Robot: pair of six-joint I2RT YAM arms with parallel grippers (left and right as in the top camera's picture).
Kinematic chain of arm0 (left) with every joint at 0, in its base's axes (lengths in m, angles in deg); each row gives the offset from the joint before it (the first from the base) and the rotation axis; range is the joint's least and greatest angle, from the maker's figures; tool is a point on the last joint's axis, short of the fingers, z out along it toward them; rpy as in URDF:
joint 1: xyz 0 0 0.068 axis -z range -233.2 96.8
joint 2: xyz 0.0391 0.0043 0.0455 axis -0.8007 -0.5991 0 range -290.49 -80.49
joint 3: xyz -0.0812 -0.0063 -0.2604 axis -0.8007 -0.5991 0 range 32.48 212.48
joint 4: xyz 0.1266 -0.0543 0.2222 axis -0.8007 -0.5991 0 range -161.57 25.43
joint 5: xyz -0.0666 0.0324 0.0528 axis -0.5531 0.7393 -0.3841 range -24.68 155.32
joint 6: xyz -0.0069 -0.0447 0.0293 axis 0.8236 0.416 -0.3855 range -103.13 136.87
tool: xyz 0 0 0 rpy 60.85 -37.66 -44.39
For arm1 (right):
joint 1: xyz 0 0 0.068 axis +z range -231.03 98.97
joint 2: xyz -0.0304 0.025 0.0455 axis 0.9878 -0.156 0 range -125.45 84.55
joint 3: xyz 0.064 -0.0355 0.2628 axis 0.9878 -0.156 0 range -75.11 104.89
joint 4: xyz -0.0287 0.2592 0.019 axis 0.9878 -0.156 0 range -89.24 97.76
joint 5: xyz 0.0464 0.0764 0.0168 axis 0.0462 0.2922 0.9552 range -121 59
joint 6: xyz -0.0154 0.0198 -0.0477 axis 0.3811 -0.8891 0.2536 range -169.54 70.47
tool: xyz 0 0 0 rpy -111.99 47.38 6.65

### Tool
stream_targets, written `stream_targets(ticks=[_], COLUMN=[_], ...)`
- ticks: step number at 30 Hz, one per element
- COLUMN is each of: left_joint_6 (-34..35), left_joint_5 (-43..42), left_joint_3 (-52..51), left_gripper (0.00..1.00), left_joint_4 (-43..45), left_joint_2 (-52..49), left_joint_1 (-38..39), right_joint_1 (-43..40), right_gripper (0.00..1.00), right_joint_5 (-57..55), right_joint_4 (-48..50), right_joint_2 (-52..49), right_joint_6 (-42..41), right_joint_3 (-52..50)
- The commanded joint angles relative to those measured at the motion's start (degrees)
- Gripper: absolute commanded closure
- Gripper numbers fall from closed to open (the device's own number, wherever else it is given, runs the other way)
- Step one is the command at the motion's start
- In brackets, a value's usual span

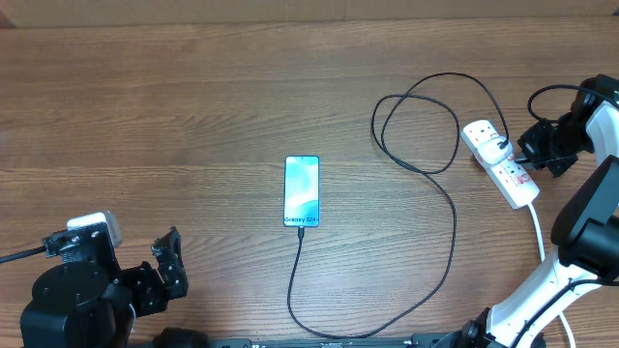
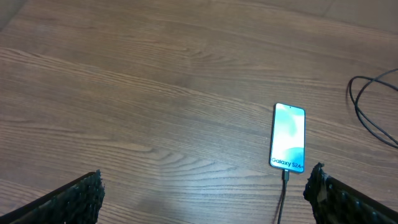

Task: Plug charger to phone and switch on socket
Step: 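Move the right gripper over the power strip's switch beside the charger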

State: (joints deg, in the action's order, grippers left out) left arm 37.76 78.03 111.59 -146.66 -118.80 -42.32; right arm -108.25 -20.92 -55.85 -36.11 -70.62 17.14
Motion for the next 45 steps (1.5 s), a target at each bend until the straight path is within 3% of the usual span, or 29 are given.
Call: stream_targets(ticks=[1,18,45], left_joint_6=[0.57,0.57,0.57], left_joint_5=[0.76,0.76,0.76], left_joint_3=[-0.22,-0.22,-0.22], left_gripper=[0.00,0.00,0.00], left_joint_4=[0.22,0.22,0.22], left_joint_2=[0.09,0.09,0.09], left_joint_1=[0.02,0.02,0.02], right_joint_1=[0.98,3.80,5.86], right_gripper=[0.96,0.96,0.96], right_joint_5=[1.16,1.60,2.21], right_joint_4=[0.42,3.32,-0.11], right_joint_2=[0.09,-1.36,-3.30], right_joint_6=[1.70,1.22,-0.35], right_joint_3=[1.25,1.25,1.20])
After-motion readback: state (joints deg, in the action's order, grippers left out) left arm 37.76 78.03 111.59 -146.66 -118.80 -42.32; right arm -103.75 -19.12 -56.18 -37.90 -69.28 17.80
